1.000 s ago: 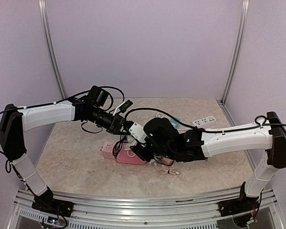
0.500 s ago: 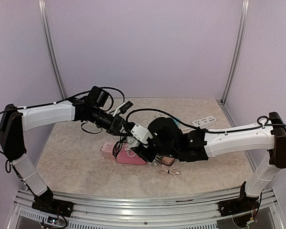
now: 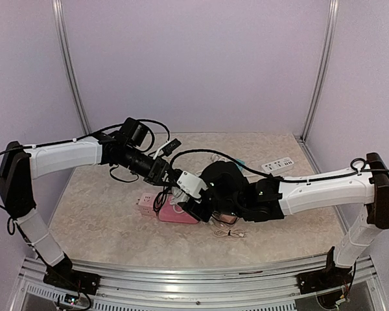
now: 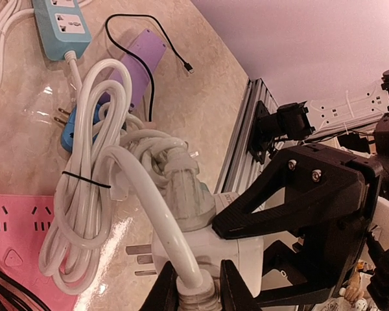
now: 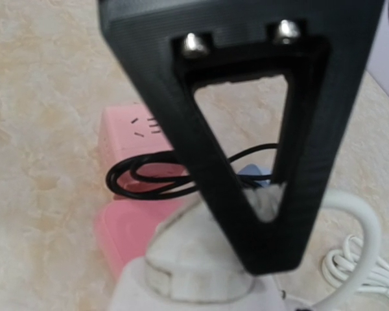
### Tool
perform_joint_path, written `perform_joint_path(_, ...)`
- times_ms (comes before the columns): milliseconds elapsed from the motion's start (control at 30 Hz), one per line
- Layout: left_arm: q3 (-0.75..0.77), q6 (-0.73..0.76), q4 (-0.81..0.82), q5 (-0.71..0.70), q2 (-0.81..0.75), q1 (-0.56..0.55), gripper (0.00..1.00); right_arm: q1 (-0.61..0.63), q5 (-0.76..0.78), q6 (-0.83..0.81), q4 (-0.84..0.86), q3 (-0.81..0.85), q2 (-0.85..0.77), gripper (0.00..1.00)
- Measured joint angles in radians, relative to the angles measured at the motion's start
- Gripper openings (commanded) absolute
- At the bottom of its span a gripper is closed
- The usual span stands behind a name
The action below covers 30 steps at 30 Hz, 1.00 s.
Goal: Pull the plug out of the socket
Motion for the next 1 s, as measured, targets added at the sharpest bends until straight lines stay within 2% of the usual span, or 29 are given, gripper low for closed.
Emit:
perform_joint_path(433, 0.013, -0.001, 0.057, 0.006, 0.0, -0.002, 0.0, 0.009, 0.113, 0.074, -0.052, 0.039, 0.001, 0.0)
perform_joint_path(733, 0.013, -0.003, 0.061, -0.001, 0.0, -0.002, 0.0, 0.002, 0.097, 0.081, -0.045, 0.036, 0.001, 0.0)
perform_joint_path(1000, 0.013, -0.006, 0.035, 0.005, 0.0, -0.001, 0.0, -0.001, 0.025, 0.019, 0.02, -0.014, -0.02, 0.0)
